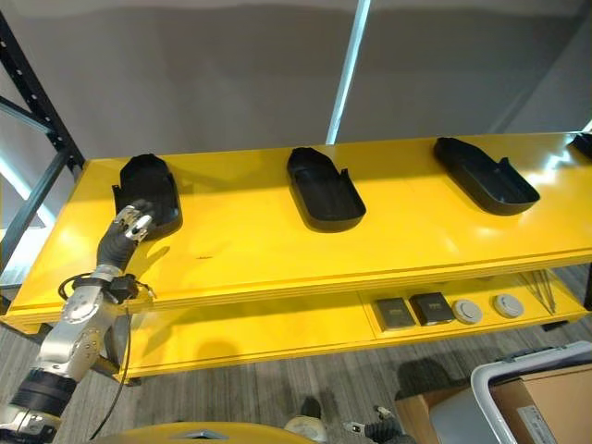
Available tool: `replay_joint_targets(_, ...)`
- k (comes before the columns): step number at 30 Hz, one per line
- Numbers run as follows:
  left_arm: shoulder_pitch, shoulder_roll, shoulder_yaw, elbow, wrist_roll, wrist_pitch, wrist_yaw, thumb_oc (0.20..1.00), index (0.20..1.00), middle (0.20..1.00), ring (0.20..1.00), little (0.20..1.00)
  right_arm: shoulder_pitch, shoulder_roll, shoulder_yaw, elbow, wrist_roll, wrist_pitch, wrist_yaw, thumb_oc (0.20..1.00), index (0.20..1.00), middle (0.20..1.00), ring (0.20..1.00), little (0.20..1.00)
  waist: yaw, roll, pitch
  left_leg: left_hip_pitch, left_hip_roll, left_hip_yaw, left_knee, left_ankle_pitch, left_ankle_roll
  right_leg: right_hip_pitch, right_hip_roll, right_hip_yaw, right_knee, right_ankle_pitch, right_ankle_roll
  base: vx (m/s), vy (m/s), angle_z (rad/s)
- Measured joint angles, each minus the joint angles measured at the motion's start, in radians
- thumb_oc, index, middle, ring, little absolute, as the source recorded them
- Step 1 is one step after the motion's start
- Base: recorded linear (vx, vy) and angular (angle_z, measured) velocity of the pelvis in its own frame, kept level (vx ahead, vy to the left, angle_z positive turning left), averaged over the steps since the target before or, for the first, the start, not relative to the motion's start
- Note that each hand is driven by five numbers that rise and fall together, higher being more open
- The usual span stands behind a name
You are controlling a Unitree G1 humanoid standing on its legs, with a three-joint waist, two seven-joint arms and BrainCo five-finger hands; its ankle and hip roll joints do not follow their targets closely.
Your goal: Move parts from the plastic box to the shelf.
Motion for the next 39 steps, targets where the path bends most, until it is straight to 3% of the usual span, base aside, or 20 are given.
replay_joint_targets(5, 0.139, 0.022, -0.038, 0.059, -0.056, 0.06, -0.129, 1.0, 1.0, 1.0, 1.0, 1.0, -0.032, 0.001, 0.001, 0.009, 0.0, 0.005, -0.004, 1.0, 1.0, 1.0, 1.0, 1.0, 0.033, 0.025, -0.008, -0.011, -0.001, -0.018, 0.0, 0.002, 0.003, 0.003, -0.002, -0.02, 0.0, -0.004, 0.001, -0.07, -0.002, 0.12)
replay_joint_targets(7, 0.177, 0.01, -0.043, 0.075, -0.068, 0.032, -0.161, 1.0, 1.0, 1.0, 1.0, 1.0, -0.022, 0.001, 0.001, 0.023, 0.0, 0.005, -0.004, 1.0, 1.0, 1.0, 1.0, 1.0, 0.047, 0.032, -0.011, -0.011, 0.0, -0.036, 0.0, 0.002, 0.003, 0.018, -0.002, -0.031, 0.0, -0.011, 0.002, -0.08, -0.002, 0.22)
replay_joint_targets(8, 0.217, -0.008, -0.036, 0.134, -0.093, -0.008, -0.194, 1.0, 1.0, 1.0, 1.0, 1.0, -0.023, -0.002, 0.002, 0.037, 0.0, 0.005, -0.004, 1.0, 1.0, 1.0, 1.0, 1.0, 0.063, 0.044, -0.024, -0.015, 0.0, -0.037, 0.0, 0.002, 0.002, 0.015, -0.003, -0.036, 0.0, -0.012, 0.002, -0.08, -0.006, 0.11)
replay_joint_targets(11, 0.234, -0.04, -0.017, 0.27, -0.124, -0.049, -0.234, 1.0, 1.0, 1.0, 1.0, 1.0, -0.036, -0.002, 0.005, 0.057, -0.002, 0.005, -0.003, 1.0, 1.0, 1.0, 1.0, 1.0, 0.07, 0.059, -0.034, -0.027, 0.002, -0.041, 0.0, -0.001, -0.001, 0.017, -0.005, -0.054, -0.003, -0.013, 0.004, -0.04, -0.005, 0.15)
replay_joint_targets(19, 0.216, -0.09, 0.047, 0.496, -0.118, -0.141, -0.29, 1.0, 1.0, 1.0, 1.0, 1.0, -0.032, -0.002, 0.005, 0.131, -0.002, -0.001, -0.003, 1.0, 1.0, 1.0, 1.0, 1.0, 0.085, 0.049, -0.054, -0.033, 0.0, -0.041, 0.0, 0.0, -0.001, 0.014, -0.009, -0.054, 0.0, -0.014, 0.004, -0.02, 0.007, 0.03)
replay_joint_targets(20, 0.183, -0.122, 0.09, 0.607, -0.085, -0.168, -0.299, 1.0, 1.0, 1.0, 1.0, 1.0, -0.038, 0.001, 0.005, 0.164, -0.003, -0.01, -0.003, 1.0, 1.0, 1.0, 1.0, 1.0, 0.084, 0.051, -0.061, -0.033, -0.001, -0.043, 0.0, 0.0, -0.001, 0.014, -0.01, -0.055, -0.001, -0.014, 0.005, 0.0, 0.0, 0.0)
replay_joint_targets(21, 0.167, -0.145, 0.109, 0.877, -0.038, -0.134, -0.279, 1.0, 1.0, 1.0, 1.0, 1.0, -0.043, 0.002, 0.005, 0.18, -0.007, -0.019, -0.003, 1.0, 1.0, 1.0, 1.0, 1.0, 0.062, 0.052, -0.066, -0.036, 0.0, -0.044, 0.0, -0.001, -0.002, 0.01, -0.009, -0.055, -0.004, -0.014, 0.005, 0.0, 0.0, 0.0)
replay_joint_targets(23, 0.215, -0.164, 0.097, 1.014, 0.007, -0.096, -0.272, 1.0, 1.0, 1.0, 1.0, 1.0, -0.043, 0.006, 0.005, 0.194, -0.036, -0.026, -0.003, 1.0, 1.0, 1.0, 1.0, 1.0, 0.051, 0.04, -0.064, -0.049, 0.0, -0.043, 0.0, 0.001, 0.001, -0.004, -0.009, -0.054, -0.001, -0.013, 0.005, 0.0, 0.004, -0.02)
replay_joint_targets(29, 0.345, -0.192, 0.067, 1.081, 0.081, -0.079, -0.259, 1.0, 1.0, 1.0, 1.0, 1.0, -0.02, 0.042, 0.002, 0.234, -0.076, -0.045, -0.004, 1.0, 1.0, 1.0, 1.0, 1.0, 0.077, 0.007, -0.044, -0.056, -0.01, -0.059, 0.0, 0.008, 0.01, 0.001, -0.018, -0.057, 0.0, -0.015, 0.007, 0.01, -0.003, 0.08)
replay_joint_targets(39, 0.262, -0.198, 0.037, 1.121, 0.125, -0.099, -0.21, 1.0, 1.0, 1.0, 1.0, 1.0, -0.036, 0.069, 0.003, 0.272, -0.078, -0.055, -0.002, 1.0, 1.0, 1.0, 1.0, 1.0, 0.057, 0.019, -0.045, -0.061, -0.011, -0.064, 0.0, 0.004, 0.005, -0.002, -0.017, -0.052, 0.0, -0.015, 0.007, 0.0, -0.004, 0.01)
